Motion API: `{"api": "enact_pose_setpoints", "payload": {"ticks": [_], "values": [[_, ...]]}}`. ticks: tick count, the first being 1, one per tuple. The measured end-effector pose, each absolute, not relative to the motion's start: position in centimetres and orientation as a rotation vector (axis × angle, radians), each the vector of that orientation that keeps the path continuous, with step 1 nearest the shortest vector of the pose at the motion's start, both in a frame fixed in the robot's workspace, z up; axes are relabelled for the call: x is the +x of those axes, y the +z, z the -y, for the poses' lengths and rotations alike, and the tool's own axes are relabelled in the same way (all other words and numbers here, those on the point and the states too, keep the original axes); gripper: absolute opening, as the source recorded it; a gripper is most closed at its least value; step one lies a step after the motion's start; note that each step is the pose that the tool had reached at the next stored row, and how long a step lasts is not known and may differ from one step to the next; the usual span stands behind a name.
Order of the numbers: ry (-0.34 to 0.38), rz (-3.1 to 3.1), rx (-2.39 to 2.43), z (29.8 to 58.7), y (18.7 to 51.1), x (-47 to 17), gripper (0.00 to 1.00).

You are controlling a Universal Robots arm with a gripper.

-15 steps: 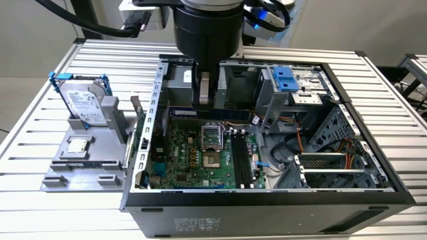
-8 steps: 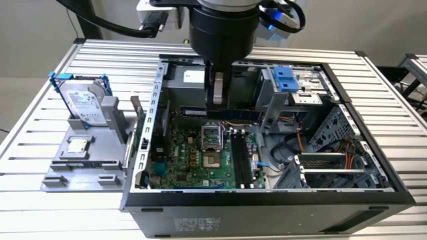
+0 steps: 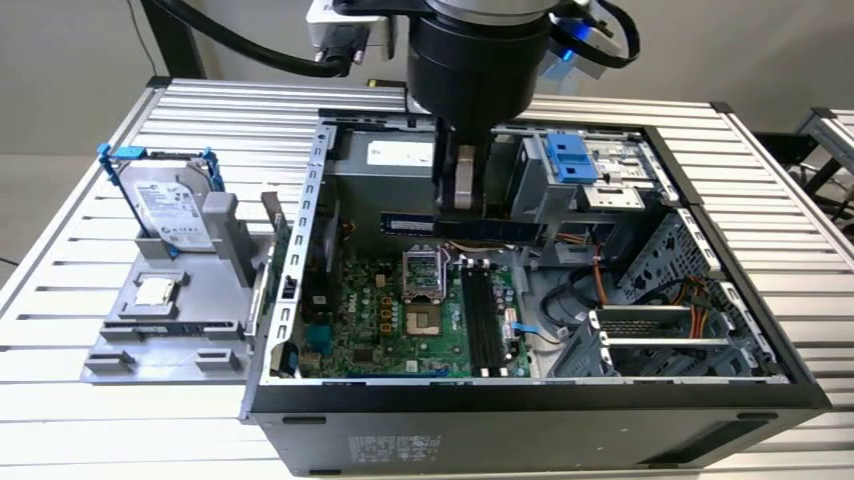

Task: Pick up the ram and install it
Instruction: 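Pick up the ram and move it above insertion slot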

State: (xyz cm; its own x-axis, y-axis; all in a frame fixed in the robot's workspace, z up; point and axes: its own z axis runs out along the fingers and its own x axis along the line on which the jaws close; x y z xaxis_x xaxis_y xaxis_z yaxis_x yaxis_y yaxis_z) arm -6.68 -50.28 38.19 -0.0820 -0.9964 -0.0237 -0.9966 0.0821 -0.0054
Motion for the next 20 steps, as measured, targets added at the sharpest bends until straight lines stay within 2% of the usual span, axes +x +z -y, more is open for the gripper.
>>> {"api": "enact_pose_setpoints", "payload": {"ticks": [20], "values": [[0.018,-2.326,-2.079,50.1,38.2,-2.6,0.00]]}}
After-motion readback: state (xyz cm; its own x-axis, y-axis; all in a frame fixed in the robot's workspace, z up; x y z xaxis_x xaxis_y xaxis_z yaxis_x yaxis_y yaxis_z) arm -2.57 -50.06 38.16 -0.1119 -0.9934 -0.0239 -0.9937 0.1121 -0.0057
